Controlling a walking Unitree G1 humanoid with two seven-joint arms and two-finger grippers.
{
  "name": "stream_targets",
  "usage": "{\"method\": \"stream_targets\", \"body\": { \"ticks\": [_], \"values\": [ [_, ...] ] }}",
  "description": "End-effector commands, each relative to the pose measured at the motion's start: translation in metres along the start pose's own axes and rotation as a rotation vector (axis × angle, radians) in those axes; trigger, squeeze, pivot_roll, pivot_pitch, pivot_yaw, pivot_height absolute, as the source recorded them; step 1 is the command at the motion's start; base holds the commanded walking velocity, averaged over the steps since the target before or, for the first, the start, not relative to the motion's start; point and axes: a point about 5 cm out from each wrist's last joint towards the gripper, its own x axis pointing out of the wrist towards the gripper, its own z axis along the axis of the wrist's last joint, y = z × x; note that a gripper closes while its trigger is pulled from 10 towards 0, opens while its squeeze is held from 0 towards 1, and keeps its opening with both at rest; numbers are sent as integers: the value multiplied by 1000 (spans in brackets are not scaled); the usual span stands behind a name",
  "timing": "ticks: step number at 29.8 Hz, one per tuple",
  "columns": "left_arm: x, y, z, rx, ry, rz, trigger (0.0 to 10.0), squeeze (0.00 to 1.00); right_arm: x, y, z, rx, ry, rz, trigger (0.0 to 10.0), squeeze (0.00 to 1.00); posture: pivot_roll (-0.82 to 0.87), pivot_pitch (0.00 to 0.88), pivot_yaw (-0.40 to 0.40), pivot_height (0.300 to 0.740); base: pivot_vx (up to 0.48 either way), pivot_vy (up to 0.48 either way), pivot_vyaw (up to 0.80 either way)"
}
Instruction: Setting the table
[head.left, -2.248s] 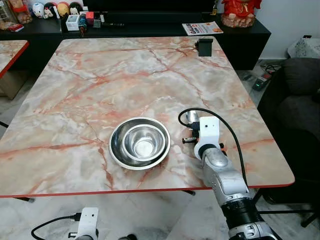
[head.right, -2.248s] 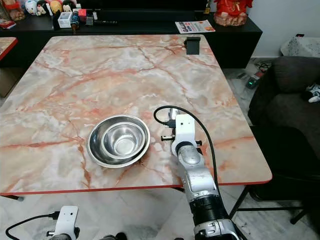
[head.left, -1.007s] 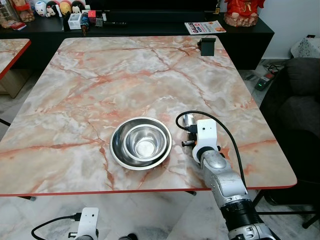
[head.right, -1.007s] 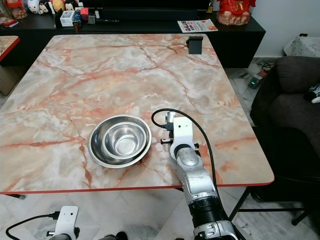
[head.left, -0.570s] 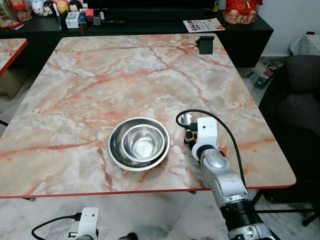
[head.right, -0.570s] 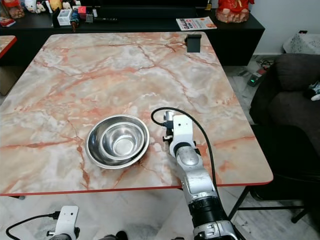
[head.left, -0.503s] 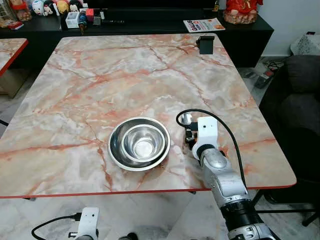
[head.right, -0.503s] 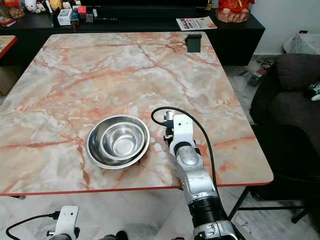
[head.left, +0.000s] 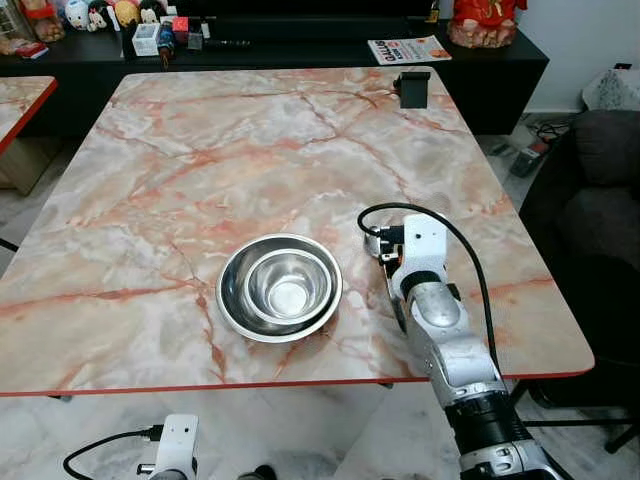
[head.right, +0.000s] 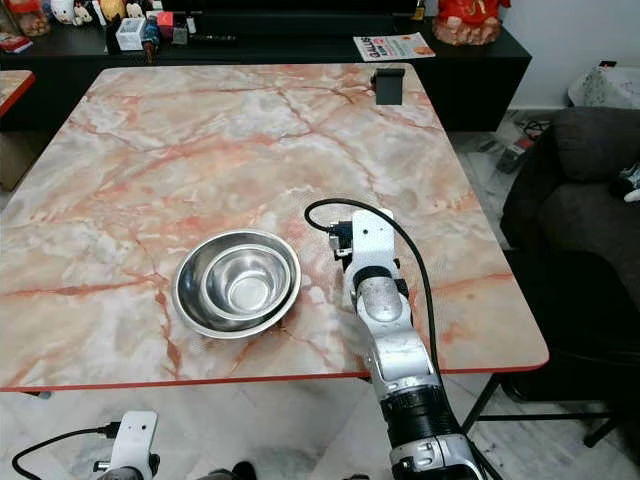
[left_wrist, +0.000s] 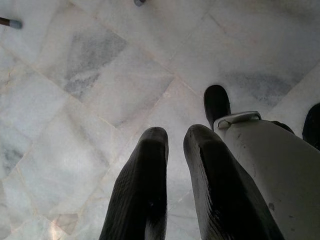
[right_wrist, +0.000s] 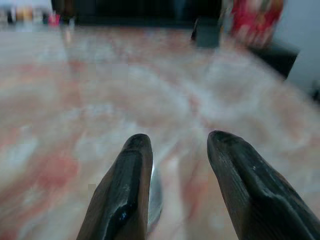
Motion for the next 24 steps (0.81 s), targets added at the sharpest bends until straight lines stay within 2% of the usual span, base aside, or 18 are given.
{"method": "stream_targets", "body": {
  "ticks": [1,4,13,22,24],
  "values": [
    [0,2,-3,3,7,13,10000,0,0,-1,21,16,-130,-15,10000,0,-58,144,-4,740,0,0,0],
    [0,3,-1,0,-2,17,10000,0,-2,-3,38,22,-254,-21,10000,0,-60,143,-6,740,0,0,0],
    [0,4,3,-10,-32,31,10000,0,-5,-7,50,61,-379,-45,10000,0,-61,140,-9,740,0,0,0],
    [0,5,10,-48,-68,36,10000,0,-5,-8,49,92,-392,-43,10000,0,-61,135,-6,740,0,0,0],
    [0,6,10,-50,-69,39,10000,0,-5,-8,50,95,-394,-41,10000,0,-60,133,-6,740,0,283,0]
  ]
}}
